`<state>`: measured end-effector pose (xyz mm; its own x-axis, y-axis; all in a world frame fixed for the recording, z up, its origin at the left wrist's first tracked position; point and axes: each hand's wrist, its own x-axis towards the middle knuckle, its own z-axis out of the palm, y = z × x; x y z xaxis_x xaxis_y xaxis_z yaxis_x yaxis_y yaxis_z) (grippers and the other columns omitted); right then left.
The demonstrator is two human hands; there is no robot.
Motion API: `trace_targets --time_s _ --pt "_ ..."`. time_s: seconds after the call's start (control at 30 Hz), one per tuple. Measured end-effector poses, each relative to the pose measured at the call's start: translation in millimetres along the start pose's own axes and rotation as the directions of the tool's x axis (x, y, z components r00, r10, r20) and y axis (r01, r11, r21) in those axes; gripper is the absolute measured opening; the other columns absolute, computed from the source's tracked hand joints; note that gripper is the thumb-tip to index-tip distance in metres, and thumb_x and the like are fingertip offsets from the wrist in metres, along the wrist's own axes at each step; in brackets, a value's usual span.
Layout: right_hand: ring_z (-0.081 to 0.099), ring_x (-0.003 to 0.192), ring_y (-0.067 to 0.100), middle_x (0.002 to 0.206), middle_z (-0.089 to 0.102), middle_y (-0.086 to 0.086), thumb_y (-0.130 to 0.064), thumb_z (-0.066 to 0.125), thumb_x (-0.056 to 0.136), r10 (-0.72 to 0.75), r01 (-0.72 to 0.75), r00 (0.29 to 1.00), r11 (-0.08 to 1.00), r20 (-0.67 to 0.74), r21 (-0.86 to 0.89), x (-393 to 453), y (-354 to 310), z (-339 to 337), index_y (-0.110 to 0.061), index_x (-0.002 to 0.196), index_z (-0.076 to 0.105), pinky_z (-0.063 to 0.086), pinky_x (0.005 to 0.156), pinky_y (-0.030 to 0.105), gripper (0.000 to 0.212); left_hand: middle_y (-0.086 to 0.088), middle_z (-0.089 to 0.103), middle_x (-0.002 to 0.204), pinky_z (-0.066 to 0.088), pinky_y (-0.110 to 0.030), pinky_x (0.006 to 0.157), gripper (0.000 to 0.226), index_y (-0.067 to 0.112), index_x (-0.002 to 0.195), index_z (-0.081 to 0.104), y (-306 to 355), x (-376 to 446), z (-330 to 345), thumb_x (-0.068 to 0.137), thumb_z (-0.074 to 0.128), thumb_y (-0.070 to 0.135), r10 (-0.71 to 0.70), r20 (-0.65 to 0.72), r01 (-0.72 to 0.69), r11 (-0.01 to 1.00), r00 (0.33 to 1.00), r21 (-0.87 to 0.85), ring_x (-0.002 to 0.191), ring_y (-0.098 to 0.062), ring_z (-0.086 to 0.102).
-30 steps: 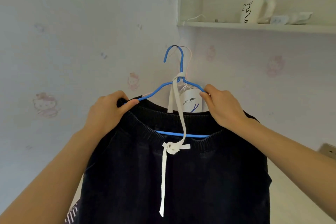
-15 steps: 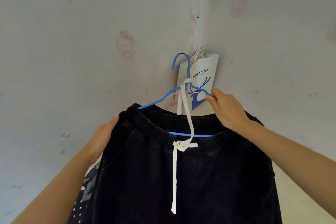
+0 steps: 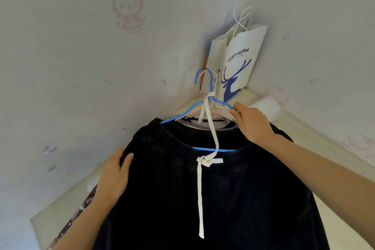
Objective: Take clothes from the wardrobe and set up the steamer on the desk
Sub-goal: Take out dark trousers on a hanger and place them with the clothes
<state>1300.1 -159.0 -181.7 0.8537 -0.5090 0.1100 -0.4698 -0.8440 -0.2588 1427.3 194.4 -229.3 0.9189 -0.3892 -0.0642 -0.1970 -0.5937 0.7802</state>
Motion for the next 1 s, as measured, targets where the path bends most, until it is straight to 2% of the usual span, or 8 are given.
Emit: trace_targets --time_s 0.17,0.27,0.33,0.43,0.57,0.8,0.9,1.0 --pt "0.054 0.065 0.033 0.068 0.054 0.004 -0.039 0.036 0.101 0.032 -0.031 0.999 0.999 -0.035 0.025 27 17 4 -0.013 0.094 0.052 0.046 0.058 0.040 0.031 0.003 0.060 0.082 0.040 -0.032 0.065 0.019 0.012 0.089 0.050 22 33 7 0.100 0.045 0.026 0.052 -0.013 -0.051 0.995 0.999 0.086 0.072 -0.020 0.054" --pt "0.046 0.061 0.031 0.067 0.051 0.007 -0.035 0.038 0.102 0.011 -0.008 0.998 0.999 -0.059 0.052 53 19 -2 -0.008 0.093 0.051 0.039 0.055 0.038 0.031 -0.007 0.061 0.078 0.040 -0.036 0.066 0.021 0.006 0.093 0.054 31 64 9 0.100 0.046 0.024 0.089 -0.027 -0.085 0.987 0.996 0.137 0.077 -0.033 0.059" --pt "0.045 0.062 0.032 0.066 0.048 0.007 -0.032 0.039 0.102 -0.003 0.005 0.999 0.998 -0.036 0.060 70 20 1 -0.010 0.088 0.048 0.033 0.054 0.036 0.027 -0.019 0.064 0.087 0.042 -0.040 0.072 0.022 0.001 0.100 0.057 34 81 12 0.099 0.048 0.021 0.089 -0.022 -0.083 0.975 0.996 0.205 0.085 -0.040 0.060" --pt "0.052 0.070 0.036 0.071 0.051 0.011 -0.030 0.038 0.102 -0.002 0.000 0.999 0.998 0.048 0.056 79 27 25 -0.012 0.086 0.045 0.038 0.057 0.038 0.025 -0.029 0.063 0.099 0.043 -0.044 0.078 0.025 -0.004 0.101 0.057 25 92 25 0.098 0.051 0.021 0.047 0.037 -0.057 0.935 0.998 0.349 0.095 -0.045 0.058" --pt "0.054 0.074 0.037 0.083 0.061 0.019 -0.032 0.037 0.102 0.046 -0.052 0.993 0.997 0.106 0.056 77 35 61 -0.009 0.092 0.048 0.042 0.059 0.040 0.027 -0.030 0.060 0.097 0.041 -0.044 0.085 0.023 -0.004 0.097 0.056 3 94 46 0.095 0.055 0.019 0.009 0.047 -0.025 0.934 0.999 0.356 0.098 -0.044 0.054" --pt "0.053 0.074 0.034 0.094 0.064 0.020 -0.030 0.035 0.103 0.140 -0.131 0.979 0.989 0.145 -0.072 85 38 101 -0.007 0.102 0.050 0.033 0.059 0.034 0.027 -0.023 0.065 0.092 0.050 -0.047 0.073 0.014 0.006 0.100 0.054 -13 98 68 0.096 0.052 0.020 -0.010 0.008 0.006 0.933 1.000 0.359 0.087 -0.043 0.061" --pt "0.057 0.079 0.037 0.095 0.064 0.021 -0.028 0.037 0.102 0.158 -0.158 0.977 0.987 0.143 -0.013 91 43 111 -0.006 0.100 0.050 0.038 0.060 0.036 0.025 -0.022 0.064 0.090 0.049 -0.046 0.070 0.012 0.006 0.098 0.054 -13 104 73 0.096 0.052 0.017 0.032 -0.021 -0.022 0.932 0.999 0.363 0.084 -0.043 0.060" --pt "0.051 0.070 0.033 0.091 0.064 0.022 -0.028 0.037 0.103 0.165 -0.169 0.978 0.985 0.123 0.018 94 50 118 -0.006 0.098 0.050 0.039 0.059 0.036 0.026 -0.019 0.062 0.090 0.047 -0.045 0.068 0.011 0.006 0.097 0.053 -11 108 77 0.097 0.050 0.017 0.057 0.001 -0.053 0.925 0.998 0.376 0.083 -0.041 0.058"
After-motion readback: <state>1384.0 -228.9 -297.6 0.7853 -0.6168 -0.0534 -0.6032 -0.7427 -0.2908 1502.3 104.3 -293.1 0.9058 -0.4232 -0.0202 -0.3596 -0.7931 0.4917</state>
